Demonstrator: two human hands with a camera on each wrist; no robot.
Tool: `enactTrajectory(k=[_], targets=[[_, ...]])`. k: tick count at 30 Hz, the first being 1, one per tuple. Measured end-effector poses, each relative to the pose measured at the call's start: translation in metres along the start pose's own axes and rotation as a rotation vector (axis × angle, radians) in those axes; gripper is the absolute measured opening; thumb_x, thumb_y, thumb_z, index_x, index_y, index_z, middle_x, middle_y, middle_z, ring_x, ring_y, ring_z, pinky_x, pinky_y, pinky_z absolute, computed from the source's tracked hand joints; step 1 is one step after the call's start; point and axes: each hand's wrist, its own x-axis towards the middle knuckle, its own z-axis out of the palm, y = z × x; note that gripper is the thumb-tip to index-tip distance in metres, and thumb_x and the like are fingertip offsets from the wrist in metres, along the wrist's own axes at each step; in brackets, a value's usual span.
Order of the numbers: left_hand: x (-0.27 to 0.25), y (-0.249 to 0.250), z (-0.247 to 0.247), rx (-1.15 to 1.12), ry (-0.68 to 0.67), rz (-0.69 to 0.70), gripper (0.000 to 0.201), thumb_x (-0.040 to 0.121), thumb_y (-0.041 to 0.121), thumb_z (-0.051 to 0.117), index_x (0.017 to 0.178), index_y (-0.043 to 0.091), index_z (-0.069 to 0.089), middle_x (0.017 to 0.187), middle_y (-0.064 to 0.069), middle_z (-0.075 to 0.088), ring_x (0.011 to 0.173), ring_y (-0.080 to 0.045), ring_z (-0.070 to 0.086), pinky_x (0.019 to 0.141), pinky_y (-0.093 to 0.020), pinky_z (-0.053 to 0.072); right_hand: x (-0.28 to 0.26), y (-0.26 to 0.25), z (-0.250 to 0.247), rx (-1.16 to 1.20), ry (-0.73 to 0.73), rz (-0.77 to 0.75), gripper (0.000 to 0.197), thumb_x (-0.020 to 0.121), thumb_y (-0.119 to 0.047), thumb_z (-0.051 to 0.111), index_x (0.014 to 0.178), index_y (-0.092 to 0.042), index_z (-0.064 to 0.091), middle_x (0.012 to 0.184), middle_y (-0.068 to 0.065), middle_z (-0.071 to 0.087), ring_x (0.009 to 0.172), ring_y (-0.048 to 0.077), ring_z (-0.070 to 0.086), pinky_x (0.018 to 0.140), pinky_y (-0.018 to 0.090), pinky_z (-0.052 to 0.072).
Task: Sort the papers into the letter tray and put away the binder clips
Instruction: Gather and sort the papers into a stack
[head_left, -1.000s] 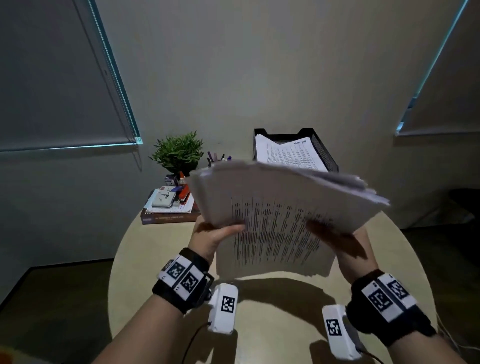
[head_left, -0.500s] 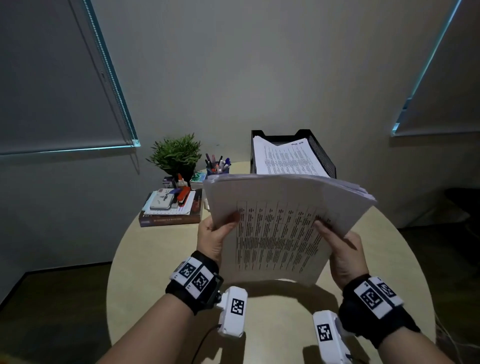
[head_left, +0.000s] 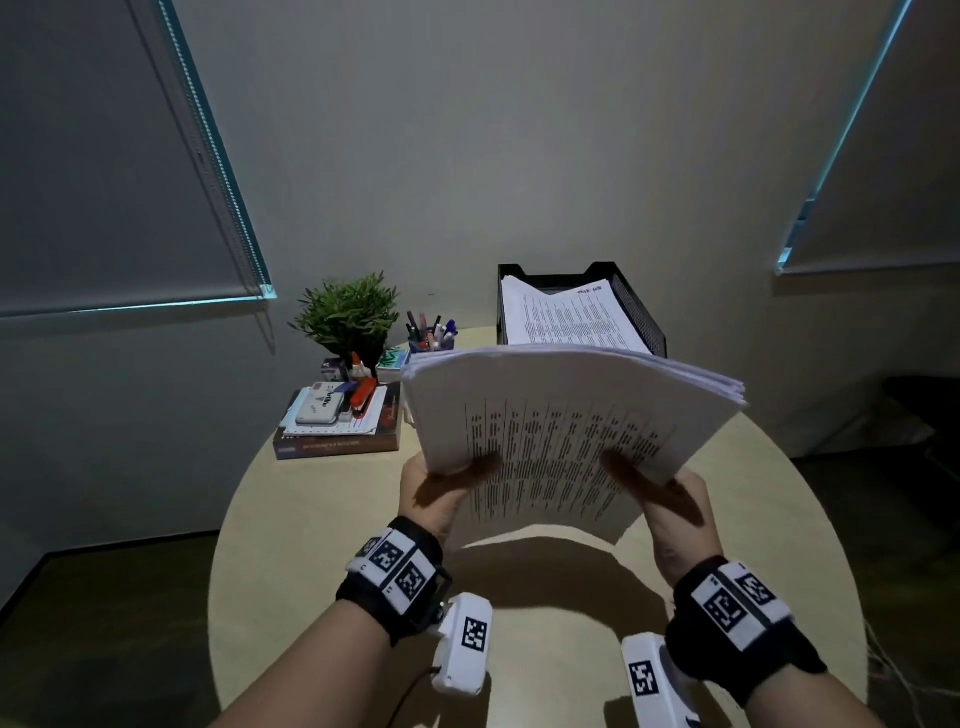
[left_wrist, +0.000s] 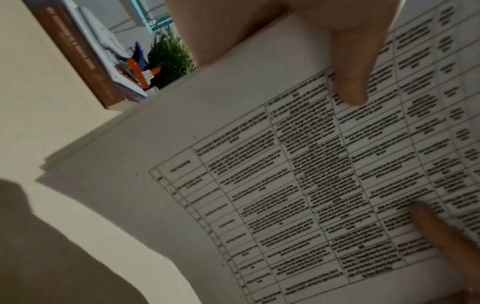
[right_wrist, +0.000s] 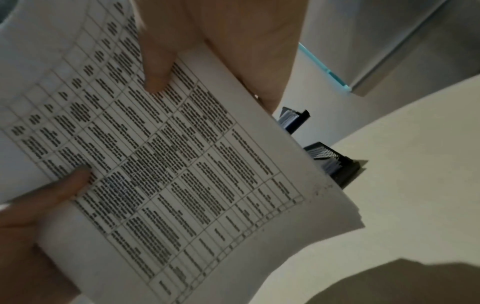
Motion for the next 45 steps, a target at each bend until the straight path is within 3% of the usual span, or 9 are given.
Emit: enactTrajectory(k=[8, 19, 24, 31, 35, 38, 41, 43, 45], targets=[[0.000, -0.005, 0.002, 0.052, 0.023, 0.017, 0.030, 0.066, -0.008, 0.076, 0.082, 0.016, 0.071, 0.076, 0.005, 0.075, 0.081, -0.017, 0.069, 0.077, -0.033, 0.056, -0.002, 0.004, 0.002, 0.011, 0.000, -0.010, 0.018, 0.067, -0.001, 0.071, 0.083, -0.010, 0.070, 0.075, -0.005, 0.075, 0.073, 0.004, 0.070, 0.063, 0.014, 0.053], [-0.009, -0.028, 0.003, 0.092, -0.010, -0.117, 0.030, 0.066, -0.008, 0.076, 0.083, 0.016, 0.069, 0.072, 0.010, 0.073, 0.084, -0.013, 0.068, 0.066, -0.017, 0.054, -0.009, 0.021, -0.004, -0.073, 0.008, 0.115, 0.024, 0.076, 0.009, 0.068, 0.095, -0.006, 0.069, 0.072, -0.012, 0.074, 0.072, 0.001, 0.069, 0.058, 0.009, 0.051], [-0.007, -0.012, 0.004, 0.060, -0.045, -0.052, 0.032, 0.066, -0.009, 0.075, 0.086, 0.017, 0.071, 0.080, 0.004, 0.075, 0.081, -0.012, 0.070, 0.074, -0.028, 0.058, -0.006, 0.008, -0.008, -0.070, 0.002, 0.045, 0.025, 0.077, 0.002, 0.070, 0.093, -0.017, 0.069, 0.084, -0.009, 0.075, 0.080, 0.004, 0.070, 0.066, 0.014, 0.054], [-0.018, -0.062, -0.003, 0.309, 0.035, -0.467, 0.032, 0.069, 0.009, 0.081, 0.095, 0.001, 0.065, 0.099, -0.012, 0.068, 0.091, -0.026, 0.063, 0.087, -0.034, 0.051, -0.019, 0.058, -0.022, -0.285, 0.112, 0.400, 0.017, 0.080, -0.008, 0.072, 0.092, -0.006, 0.061, 0.092, 0.011, 0.067, 0.075, 0.018, 0.062, 0.065, 0.025, 0.049], [-0.027, -0.067, -0.003, 0.282, -0.079, -0.493, 0.027, 0.072, 0.006, 0.078, 0.095, -0.003, 0.067, 0.093, -0.015, 0.069, 0.087, -0.027, 0.067, 0.087, -0.040, 0.055, -0.024, 0.053, -0.031, -0.233, 0.080, 0.372, 0.009, 0.085, 0.005, 0.060, 0.080, -0.003, 0.058, 0.074, 0.009, 0.063, 0.062, 0.015, 0.064, 0.048, 0.010, 0.046], [-0.036, -0.071, 0.000, 0.485, -0.194, -0.515, 0.046, 0.064, 0.034, 0.083, 0.100, 0.009, 0.067, 0.093, -0.004, 0.073, 0.085, -0.021, 0.070, 0.084, -0.040, 0.057, -0.033, 0.063, -0.047, -0.130, 0.112, 0.451, 0.010, 0.085, 0.010, 0.058, 0.086, 0.001, 0.053, 0.079, 0.012, 0.056, 0.074, 0.025, 0.057, 0.067, 0.018, 0.050], [-0.047, -0.081, 0.000, 0.652, -0.320, -0.550, 0.035, 0.077, 0.034, 0.073, 0.106, 0.016, 0.064, 0.091, 0.009, 0.066, 0.083, -0.008, 0.063, 0.080, -0.025, 0.054, -0.042, 0.090, -0.069, -0.091, 0.134, 0.575, 0.027, 0.083, 0.013, 0.059, 0.108, 0.003, 0.056, 0.101, 0.019, 0.065, 0.096, 0.034, 0.062, 0.096, 0.038, 0.045], [-0.053, -0.087, 0.000, 0.691, -0.400, -0.616, 0.038, 0.080, 0.033, 0.071, 0.112, 0.017, 0.060, 0.088, 0.008, 0.061, 0.078, -0.008, 0.057, 0.073, -0.021, 0.048, -0.048, 0.101, -0.081, -0.118, 0.144, 0.651, 0.030, 0.083, 0.011, 0.061, 0.111, 0.004, 0.056, 0.106, 0.022, 0.066, 0.101, 0.037, 0.062, 0.104, 0.045, 0.041], [-0.057, -0.094, -0.002, 0.704, -0.506, -0.673, 0.052, 0.078, 0.030, 0.073, 0.125, 0.015, 0.055, 0.102, 0.005, 0.064, 0.091, -0.012, 0.060, 0.086, -0.025, 0.046, -0.053, 0.112, -0.092, -0.183, 0.143, 0.708, 0.031, 0.082, 0.007, 0.065, 0.111, 0.004, 0.057, 0.103, 0.020, 0.067, 0.099, 0.036, 0.063, 0.105, 0.047, 0.040]])
